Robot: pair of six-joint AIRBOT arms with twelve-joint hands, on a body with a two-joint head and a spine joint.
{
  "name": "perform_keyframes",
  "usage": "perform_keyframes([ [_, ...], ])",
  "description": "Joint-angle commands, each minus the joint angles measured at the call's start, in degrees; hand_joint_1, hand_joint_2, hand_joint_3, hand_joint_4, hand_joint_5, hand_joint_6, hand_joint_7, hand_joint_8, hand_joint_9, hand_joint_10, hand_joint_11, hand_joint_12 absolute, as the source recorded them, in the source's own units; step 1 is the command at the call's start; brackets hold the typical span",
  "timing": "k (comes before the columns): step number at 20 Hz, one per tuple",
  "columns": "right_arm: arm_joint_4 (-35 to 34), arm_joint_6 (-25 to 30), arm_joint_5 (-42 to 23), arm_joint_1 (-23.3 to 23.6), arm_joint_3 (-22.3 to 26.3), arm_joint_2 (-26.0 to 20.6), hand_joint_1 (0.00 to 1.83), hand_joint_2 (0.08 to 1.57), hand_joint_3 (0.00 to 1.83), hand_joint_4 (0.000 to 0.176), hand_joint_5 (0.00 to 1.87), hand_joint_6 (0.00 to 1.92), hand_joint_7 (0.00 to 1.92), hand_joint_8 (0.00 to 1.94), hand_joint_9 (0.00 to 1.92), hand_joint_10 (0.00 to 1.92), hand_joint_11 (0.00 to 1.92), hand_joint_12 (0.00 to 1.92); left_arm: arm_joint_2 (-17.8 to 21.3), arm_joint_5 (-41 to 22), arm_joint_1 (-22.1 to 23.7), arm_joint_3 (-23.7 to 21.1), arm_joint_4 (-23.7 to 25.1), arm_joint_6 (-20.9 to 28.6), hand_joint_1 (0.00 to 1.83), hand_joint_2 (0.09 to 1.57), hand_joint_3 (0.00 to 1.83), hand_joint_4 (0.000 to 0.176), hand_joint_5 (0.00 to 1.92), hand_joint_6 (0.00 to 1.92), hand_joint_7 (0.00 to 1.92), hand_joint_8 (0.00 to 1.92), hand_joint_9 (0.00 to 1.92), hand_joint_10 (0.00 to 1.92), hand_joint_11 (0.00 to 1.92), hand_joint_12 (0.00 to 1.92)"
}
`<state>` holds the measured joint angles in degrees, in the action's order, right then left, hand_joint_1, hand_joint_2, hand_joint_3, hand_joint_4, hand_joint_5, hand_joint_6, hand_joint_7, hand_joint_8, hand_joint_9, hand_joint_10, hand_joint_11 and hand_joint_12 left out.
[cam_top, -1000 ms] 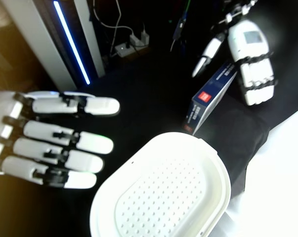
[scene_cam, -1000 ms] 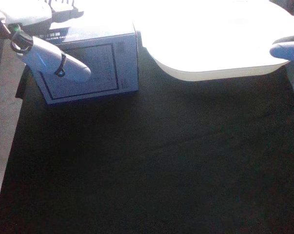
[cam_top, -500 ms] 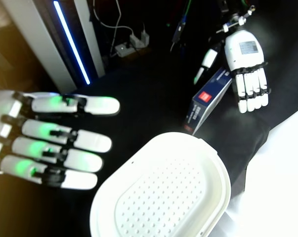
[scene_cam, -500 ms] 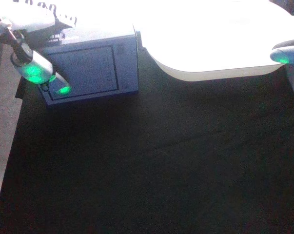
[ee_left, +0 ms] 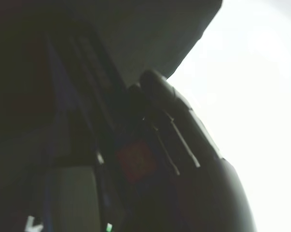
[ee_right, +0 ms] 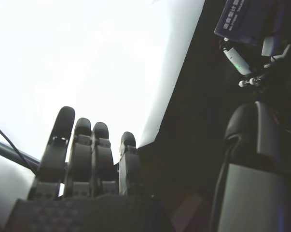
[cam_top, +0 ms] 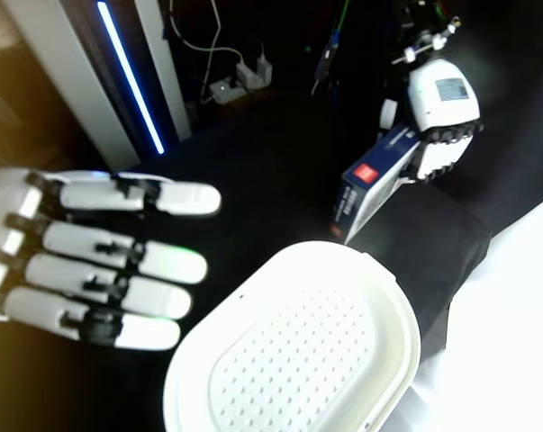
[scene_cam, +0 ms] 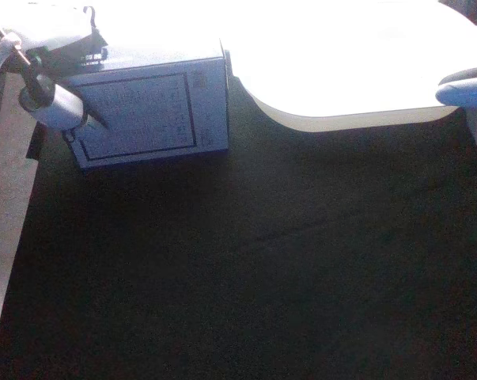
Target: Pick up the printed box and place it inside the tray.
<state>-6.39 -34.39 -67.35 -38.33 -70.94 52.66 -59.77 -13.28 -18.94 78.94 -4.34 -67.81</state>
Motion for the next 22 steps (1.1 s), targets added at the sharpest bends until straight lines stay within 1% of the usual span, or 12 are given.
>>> perform_keyframes([
  [1, -1.54, 0.6, -6.9, 0.75, -0.28, -0.43, 0.89, 0.66, 0.01, 0.153, 0.06, 0.0, 0.09, 0.0, 0.1, 0.0, 0.0, 0.75, 1.73, -7.3, 0.38, -0.56, -0.73, 0.63, 1.38, 1.09, 0.01, 0.0, 0.85, 1.01, 0.99, 0.91, 1.14, 1.02, 1.08, 1.08],
  [3, -1.54, 0.61, -6.94, 0.75, -0.32, -0.42, 0.88, 0.66, 0.0, 0.15, 0.06, 0.0, 0.11, 0.0, 0.1, 0.0, 0.0, 0.72, 5.43, -11.82, 0.57, -2.93, -1.31, 3.32, 1.38, 1.13, 0.0, 0.0, 0.77, 1.11, 0.92, 0.97, 1.05, 1.16, 1.09, 1.13],
  [5, -1.54, 0.83, -7.18, 0.77, -0.31, -0.25, 0.92, 0.7, 0.01, 0.175, 0.06, 0.0, 0.12, 0.0, 0.1, 0.0, 0.0, 0.69, 8.02, -18.51, 0.25, -4.39, -1.19, 9.24, 1.36, 1.13, 0.0, 0.0, 0.85, 0.92, 0.92, 1.05, 1.0, 1.21, 1.02, 1.17],
  [6, -1.54, 1.01, -7.18, 0.77, -0.32, -0.25, 0.92, 0.7, 0.01, 0.175, 0.06, 0.0, 0.12, 0.0, 0.1, 0.0, 0.0, 0.69, 8.55, -20.36, 0.26, -4.89, -1.03, 10.21, 1.36, 1.13, 0.0, 0.0, 0.85, 0.92, 0.92, 1.05, 1.0, 1.21, 1.02, 1.17],
  [9, -1.52, 1.78, -7.18, 1.47, -0.59, 0.06, 0.84, 0.69, 0.0, 0.176, 0.02, 0.0, 0.1, 0.0, 0.08, 0.0, 0.0, 0.56, 10.23, -25.38, 1.28, -7.51, 0.78, 11.01, 1.38, 1.12, 0.0, 0.0, 0.87, 0.91, 0.94, 1.0, 1.0, 1.24, 1.03, 1.15],
  [12, -1.36, 2.17, -7.22, 3.56, -1.15, 1.99, 0.82, 0.67, 0.0, 0.176, 0.0, 0.0, 0.03, 0.0, 0.01, 0.0, 0.0, 0.27, 10.39, -27.18, 4.11, -9.63, 4.77, 11.04, 1.37, 1.14, 0.0, 0.0, 0.87, 0.87, 0.87, 1.12, 0.95, 1.32, 1.02, 1.22],
  [13, -1.14, 2.73, -7.32, 4.09, -1.68, 3.1, 0.76, 0.67, 0.0, 0.176, 0.0, 0.0, 0.02, 0.0, 0.0, 0.0, 0.0, 0.33, 10.36, -27.72, 4.73, -10.19, 5.77, 11.04, 1.38, 1.13, 0.0, 0.0, 0.9, 0.88, 0.89, 1.07, 0.98, 1.25, 0.99, 1.17],
  [17, 0.07, 7.6, -7.32, 7.58, -5.27, 8.56, 0.69, 0.61, 0.0, 0.176, 0.0, 0.0, 0.02, 0.0, 0.02, 0.0, 0.0, 0.5, 9.59, -29.2, 6.05, -11.05, 7.36, 11.04, 1.36, 1.18, 0.0, 0.0, 0.77, 0.99, 0.81, 1.21, 0.89, 1.42, 0.93, 1.28],
  [18, 0.07, 7.61, -7.3, 8.18, -5.66, 9.74, 0.66, 0.63, 0.0, 0.176, 0.0, 0.0, 0.02, 0.0, 0.03, 0.01, 0.0, 0.62, 9.22, -29.92, 6.06, -11.05, 7.34, 11.04, 1.38, 1.12, 0.0, 0.0, 0.88, 0.85, 0.95, 1.02, 1.02, 1.3, 0.95, 1.33],
  [19, 0.05, 7.61, -7.29, 8.53, -5.9, 10.53, 0.67, 0.62, 0.0, 0.176, 0.0, 0.0, 0.03, 0.0, 0.05, 0.01, 0.0, 0.8, 8.84, -30.68, 6.06, -11.05, 7.29, 11.05, 1.27, 1.13, 0.0, 0.0, 0.9, 0.95, 0.99, 1.09, 1.01, 1.09, 0.96, 1.3],
  [20, -0.25, 7.64, -7.32, 8.73, -6.02, 11.27, 0.66, 0.62, 0.0, 0.176, 0.0, 0.0, 0.03, 0.0, 0.02, 0.01, 0.0, 0.76, 8.35, -31.91, 6.02, -11.06, 6.91, 11.05, 1.24, 1.14, 0.0, 0.0, 0.89, 1.0, 0.99, 1.11, 1.06, 0.99, 0.99, 1.29],
  [22, -0.34, 7.87, -7.36, 9.25, -6.24, 12.3, 0.65, 0.63, 0.0, 0.176, 0.0, 0.0, 0.03, 0.01, 0.0, 0.0, 0.0, 0.08, 6.99, -35.61, 4.9, -11.07, 5.11, 11.06, 1.24, 1.15, 0.0, 0.0, 0.85, 1.03, 0.97, 1.19, 1.03, 1.02, 0.92, 1.34],
])
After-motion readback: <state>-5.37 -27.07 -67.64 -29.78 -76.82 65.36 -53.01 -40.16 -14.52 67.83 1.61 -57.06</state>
